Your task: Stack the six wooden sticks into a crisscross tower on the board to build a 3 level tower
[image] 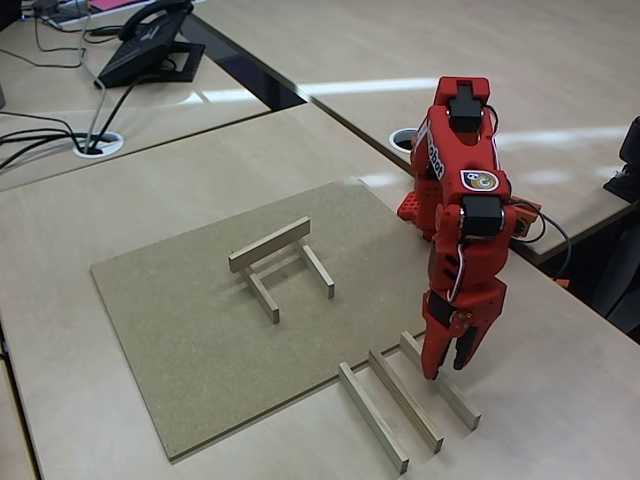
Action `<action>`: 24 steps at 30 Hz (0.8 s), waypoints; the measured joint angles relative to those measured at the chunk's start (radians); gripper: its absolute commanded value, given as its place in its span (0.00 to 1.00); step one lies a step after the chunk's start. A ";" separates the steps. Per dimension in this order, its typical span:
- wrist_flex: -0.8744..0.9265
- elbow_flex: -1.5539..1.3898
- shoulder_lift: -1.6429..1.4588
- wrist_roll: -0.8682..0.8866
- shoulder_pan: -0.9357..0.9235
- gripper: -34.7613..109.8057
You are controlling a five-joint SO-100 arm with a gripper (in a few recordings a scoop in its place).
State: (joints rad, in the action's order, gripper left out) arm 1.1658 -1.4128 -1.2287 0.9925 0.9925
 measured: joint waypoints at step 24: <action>-0.121 -0.058 0.054 0.000 -0.008 0.33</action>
State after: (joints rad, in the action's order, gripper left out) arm 1.0446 -1.4711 -1.1750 0.9925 0.9848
